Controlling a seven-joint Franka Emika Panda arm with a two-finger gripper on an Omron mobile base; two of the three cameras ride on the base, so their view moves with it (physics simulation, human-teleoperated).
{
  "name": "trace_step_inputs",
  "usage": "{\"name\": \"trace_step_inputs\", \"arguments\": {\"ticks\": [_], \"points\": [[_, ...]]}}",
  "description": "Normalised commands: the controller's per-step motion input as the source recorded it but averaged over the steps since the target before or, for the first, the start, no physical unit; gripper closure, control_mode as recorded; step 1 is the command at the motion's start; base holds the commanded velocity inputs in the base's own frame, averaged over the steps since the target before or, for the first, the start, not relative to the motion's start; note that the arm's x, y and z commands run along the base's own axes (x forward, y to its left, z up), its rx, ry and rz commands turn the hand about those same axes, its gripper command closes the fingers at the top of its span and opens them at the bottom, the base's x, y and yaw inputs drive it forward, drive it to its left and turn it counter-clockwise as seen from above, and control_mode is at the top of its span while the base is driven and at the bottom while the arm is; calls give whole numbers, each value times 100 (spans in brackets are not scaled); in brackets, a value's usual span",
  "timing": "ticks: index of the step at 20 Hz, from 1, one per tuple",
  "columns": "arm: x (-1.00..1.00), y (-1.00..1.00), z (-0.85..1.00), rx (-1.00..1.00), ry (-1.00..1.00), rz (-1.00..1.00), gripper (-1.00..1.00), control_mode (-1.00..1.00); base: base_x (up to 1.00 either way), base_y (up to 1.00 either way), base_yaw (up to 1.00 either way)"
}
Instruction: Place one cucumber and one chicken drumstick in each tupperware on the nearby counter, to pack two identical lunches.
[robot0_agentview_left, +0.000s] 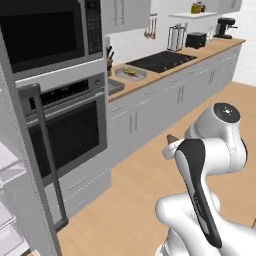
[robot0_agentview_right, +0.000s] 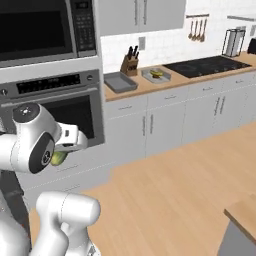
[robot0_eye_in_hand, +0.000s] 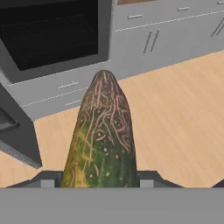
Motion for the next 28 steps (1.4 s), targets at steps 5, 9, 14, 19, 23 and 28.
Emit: {"name": "trace_step_inputs", "arguments": {"ticks": [5,9,14,19,23,28], "points": [[0,0,0,0,0,0,100,100,100,-45,1],[0,0,0,0,0,0,100,100,100,4,11],[0,0,0,0,0,0,100,100,100,7,13],[0,0,0,0,0,0,100,100,100,-34,18],[0,0,0,0,0,0,100,100,100,-56,13],[0,0,0,0,0,0,100,100,100,-43,21]]}}
